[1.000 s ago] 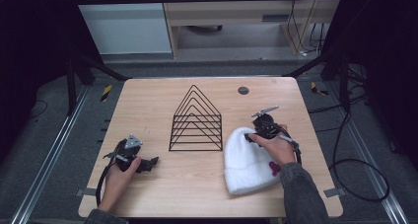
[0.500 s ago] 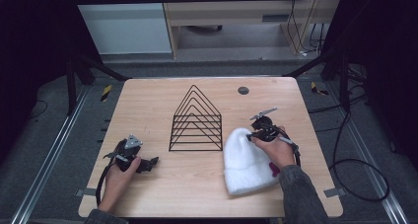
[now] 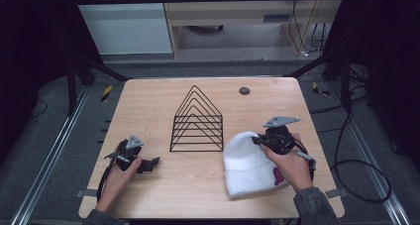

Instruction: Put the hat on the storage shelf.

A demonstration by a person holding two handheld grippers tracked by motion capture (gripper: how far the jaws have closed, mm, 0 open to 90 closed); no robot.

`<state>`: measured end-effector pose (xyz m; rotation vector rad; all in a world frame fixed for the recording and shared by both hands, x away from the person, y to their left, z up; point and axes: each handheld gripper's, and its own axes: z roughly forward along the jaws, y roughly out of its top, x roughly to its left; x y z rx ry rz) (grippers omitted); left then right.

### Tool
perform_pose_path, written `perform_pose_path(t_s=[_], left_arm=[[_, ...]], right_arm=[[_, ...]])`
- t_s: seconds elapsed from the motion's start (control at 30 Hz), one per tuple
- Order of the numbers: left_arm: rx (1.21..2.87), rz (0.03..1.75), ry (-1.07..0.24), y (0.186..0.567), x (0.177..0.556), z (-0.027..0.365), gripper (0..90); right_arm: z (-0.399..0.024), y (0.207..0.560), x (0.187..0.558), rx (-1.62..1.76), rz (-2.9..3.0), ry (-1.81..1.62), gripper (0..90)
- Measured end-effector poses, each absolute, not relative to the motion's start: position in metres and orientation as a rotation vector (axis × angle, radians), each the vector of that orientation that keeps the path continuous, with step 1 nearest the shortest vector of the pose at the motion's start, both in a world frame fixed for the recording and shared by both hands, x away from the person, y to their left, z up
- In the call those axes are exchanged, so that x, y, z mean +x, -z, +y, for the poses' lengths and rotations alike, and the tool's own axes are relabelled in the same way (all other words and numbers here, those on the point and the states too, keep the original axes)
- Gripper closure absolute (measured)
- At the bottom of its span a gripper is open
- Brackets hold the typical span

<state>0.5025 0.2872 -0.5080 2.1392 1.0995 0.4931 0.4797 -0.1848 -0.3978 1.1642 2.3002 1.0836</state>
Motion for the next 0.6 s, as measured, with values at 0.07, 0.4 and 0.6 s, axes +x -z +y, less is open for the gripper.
perform_pose_path(t_s=[0.07, 0.4, 0.6], left_arm=[[2.136, 1.094, -0.486, 0.508, 0.502, 0.286, 0.4], [2.059, 0.999, -0.590, 0.470, 0.488, 0.280, 3.3], [1.978, 0.919, -0.645, 0.432, 0.483, 0.275, 3.0]], right_arm=[[-0.185, 0.388, 0.467, 1.137, 2.280, -1.113, 82.8], [-0.182, 0.345, 0.418, 1.030, 2.163, -1.195, 83.0], [-0.177, 0.318, 0.406, 0.975, 2.110, -1.240, 83.2]])
